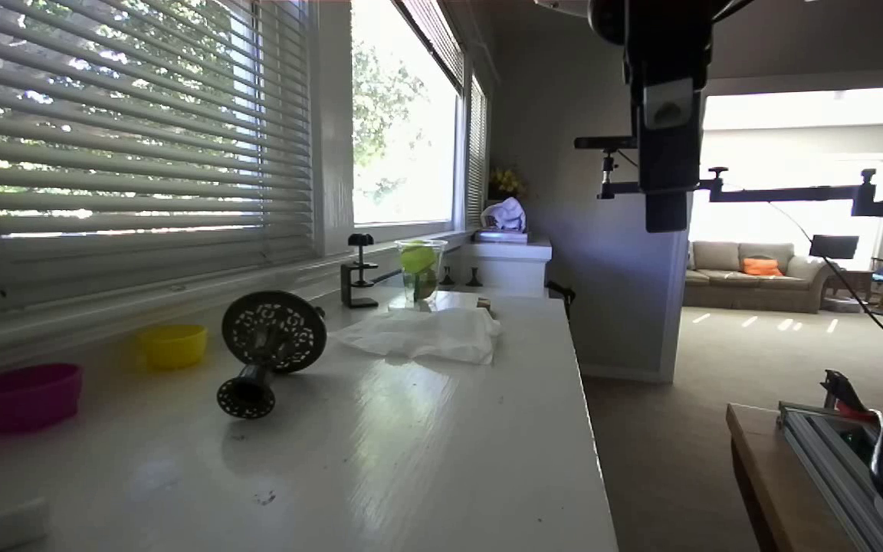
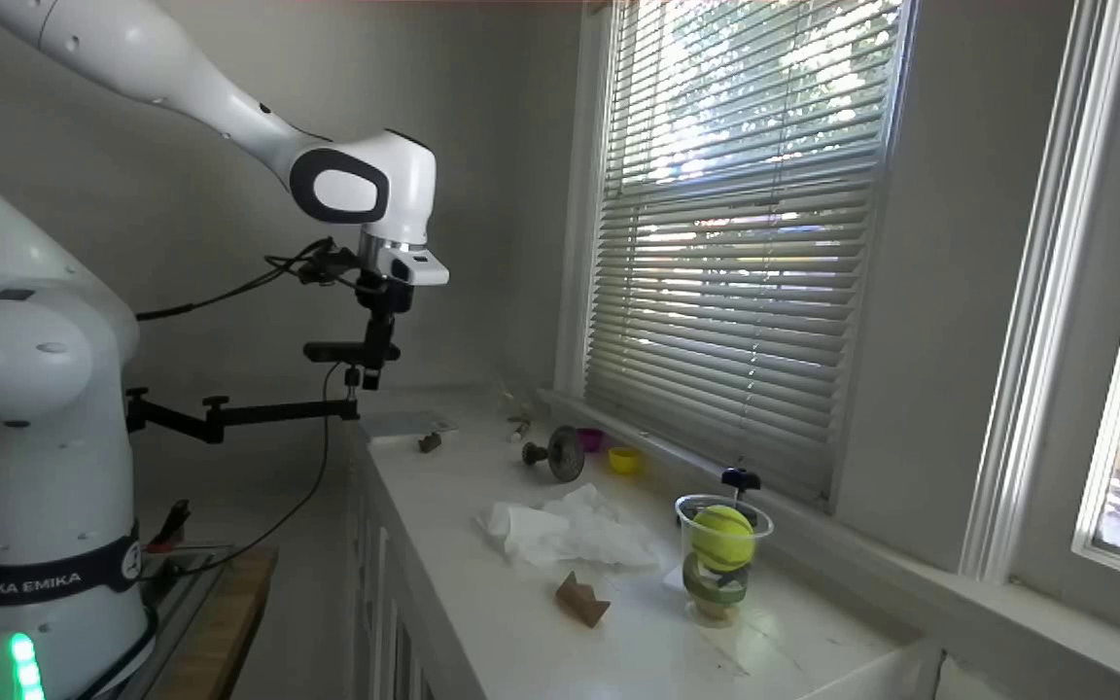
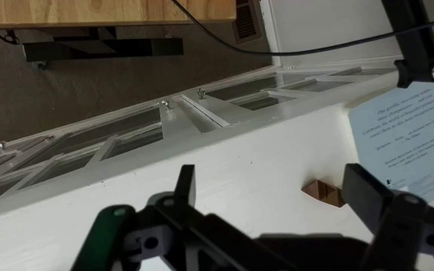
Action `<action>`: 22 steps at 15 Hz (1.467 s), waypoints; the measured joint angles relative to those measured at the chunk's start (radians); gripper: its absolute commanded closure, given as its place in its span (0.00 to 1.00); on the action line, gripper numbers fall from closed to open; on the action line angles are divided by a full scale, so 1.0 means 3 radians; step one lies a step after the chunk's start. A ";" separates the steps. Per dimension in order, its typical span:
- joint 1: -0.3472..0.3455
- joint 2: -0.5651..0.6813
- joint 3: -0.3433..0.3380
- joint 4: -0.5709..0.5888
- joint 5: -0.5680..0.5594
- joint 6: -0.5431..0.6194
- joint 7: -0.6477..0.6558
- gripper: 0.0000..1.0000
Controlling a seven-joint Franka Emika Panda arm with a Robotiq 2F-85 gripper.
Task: Take the tennis ball out of the cup
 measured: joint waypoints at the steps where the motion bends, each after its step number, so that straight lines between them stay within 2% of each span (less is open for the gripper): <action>1: -0.0012 0.0000 0.0000 0.0000 0.0000 0.0000 0.0021 0.00; 4: -0.0196 0.0032 -0.0012 0.0038 0.0002 0.0080 0.0314 0.00; 7: -0.0510 0.0174 -0.0118 0.0173 -0.0003 0.0220 0.0442 0.00; 10: -0.0838 0.0487 -0.0272 0.0399 -0.0006 0.0469 0.0517 0.00; 13: -0.1069 0.0926 -0.0382 0.0711 -0.0008 0.0754 0.0707 0.00; 16: -0.1134 0.1230 -0.0413 0.0952 -0.0009 0.0801 0.0814 0.00; 20: -0.1119 0.1266 -0.0422 0.0974 -0.0016 0.0824 0.0851 0.00; 22: -0.1153 0.1319 -0.0446 0.0977 -0.0111 0.0999 0.0985 0.00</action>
